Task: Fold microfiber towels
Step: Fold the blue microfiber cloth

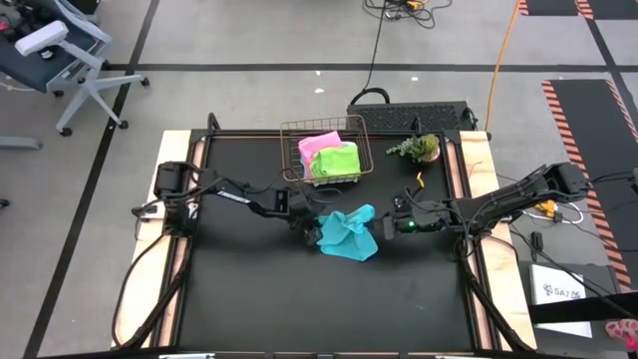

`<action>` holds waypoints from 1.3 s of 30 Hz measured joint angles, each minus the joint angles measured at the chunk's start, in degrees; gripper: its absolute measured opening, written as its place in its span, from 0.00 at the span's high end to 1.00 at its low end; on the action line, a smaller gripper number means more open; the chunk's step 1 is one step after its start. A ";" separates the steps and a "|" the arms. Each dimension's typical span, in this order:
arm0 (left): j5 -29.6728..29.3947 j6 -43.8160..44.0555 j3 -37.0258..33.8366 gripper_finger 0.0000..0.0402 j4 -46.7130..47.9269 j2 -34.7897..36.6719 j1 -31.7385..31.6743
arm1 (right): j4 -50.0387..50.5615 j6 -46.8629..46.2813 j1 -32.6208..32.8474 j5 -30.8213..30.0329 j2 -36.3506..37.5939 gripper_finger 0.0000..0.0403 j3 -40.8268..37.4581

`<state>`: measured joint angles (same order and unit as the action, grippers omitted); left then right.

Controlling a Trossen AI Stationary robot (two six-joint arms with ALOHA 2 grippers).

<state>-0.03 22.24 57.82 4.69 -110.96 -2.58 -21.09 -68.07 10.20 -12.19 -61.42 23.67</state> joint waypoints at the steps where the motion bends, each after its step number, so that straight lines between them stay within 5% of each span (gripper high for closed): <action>1: -0.16 1.15 -0.02 0.65 -0.07 -0.44 0.18 | -0.16 0.00 0.00 0.01 -0.01 1.00 0.01; 9: -2.79 3.20 -0.32 0.97 0.06 1.62 0.04 | -0.05 0.02 0.00 0.02 -0.01 1.00 0.01; 15: -4.34 6.84 -0.74 0.99 2.26 6.93 0.50 | -0.09 0.01 0.02 0.34 -0.01 1.00 0.01; 27: -16.80 6.31 -0.51 1.00 5.43 20.98 3.64 | 0.01 -0.18 0.04 2.35 -0.01 1.00 0.01; 39: -20.65 4.89 -0.48 1.00 4.67 25.14 5.38 | 5.94 -4.05 0.04 4.88 0.01 1.00 0.06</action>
<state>-20.68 27.14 57.34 9.36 -85.82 2.80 -15.14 -72.12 10.24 -7.31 -61.41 23.73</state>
